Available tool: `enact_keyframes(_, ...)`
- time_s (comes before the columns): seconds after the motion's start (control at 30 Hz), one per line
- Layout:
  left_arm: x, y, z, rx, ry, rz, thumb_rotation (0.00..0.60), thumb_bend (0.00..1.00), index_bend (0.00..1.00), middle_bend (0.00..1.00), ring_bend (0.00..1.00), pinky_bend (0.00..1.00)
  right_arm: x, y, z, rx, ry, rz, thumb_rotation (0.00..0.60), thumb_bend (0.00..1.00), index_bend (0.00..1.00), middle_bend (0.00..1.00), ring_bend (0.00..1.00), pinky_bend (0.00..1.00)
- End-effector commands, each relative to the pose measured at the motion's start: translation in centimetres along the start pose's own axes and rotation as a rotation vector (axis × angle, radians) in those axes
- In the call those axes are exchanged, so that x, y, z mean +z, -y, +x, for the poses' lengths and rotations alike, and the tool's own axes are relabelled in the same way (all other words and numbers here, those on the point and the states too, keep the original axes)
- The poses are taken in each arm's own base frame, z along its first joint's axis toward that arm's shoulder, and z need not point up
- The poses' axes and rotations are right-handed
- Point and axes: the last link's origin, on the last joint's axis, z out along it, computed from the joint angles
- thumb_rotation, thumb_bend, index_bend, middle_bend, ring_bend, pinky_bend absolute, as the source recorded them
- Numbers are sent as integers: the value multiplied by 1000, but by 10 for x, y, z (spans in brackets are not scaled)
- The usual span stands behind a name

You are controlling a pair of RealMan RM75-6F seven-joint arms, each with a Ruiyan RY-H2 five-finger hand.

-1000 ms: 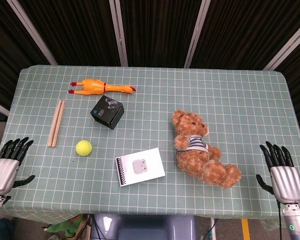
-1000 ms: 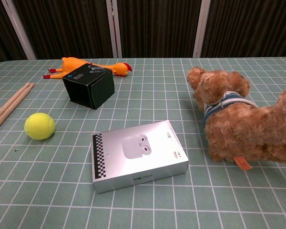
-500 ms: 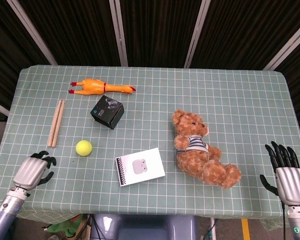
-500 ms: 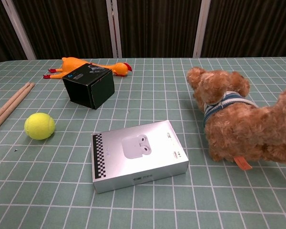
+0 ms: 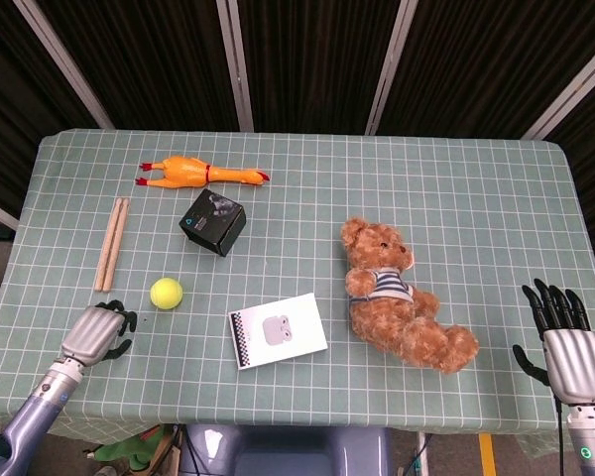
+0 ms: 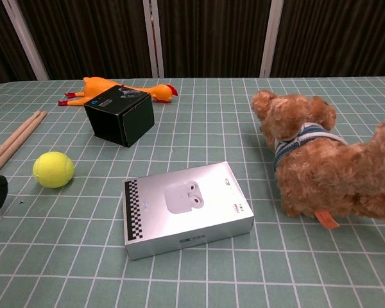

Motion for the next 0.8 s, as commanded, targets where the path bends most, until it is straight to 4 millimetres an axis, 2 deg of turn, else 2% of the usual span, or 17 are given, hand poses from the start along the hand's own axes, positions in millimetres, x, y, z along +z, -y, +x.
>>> enact_keyframes(0.03,12,-8,0,-16,3,-32,600,308,487,584,304,446,-1,-1,1,4,-2,-2,600,343,0,0,0,0)
enact_keyframes(0.4,31,-28,-4,-35,16,-76,600,308,434,558,354,446,-1,-4,4,14,-9,-4,600,342,0,0,0,0)
enact_keyframes(0.8,45,-34,1,-61,-1,-81,600,309,398,500,357,446,0,-5,6,19,-10,-5,600,342,0,0,0,0)
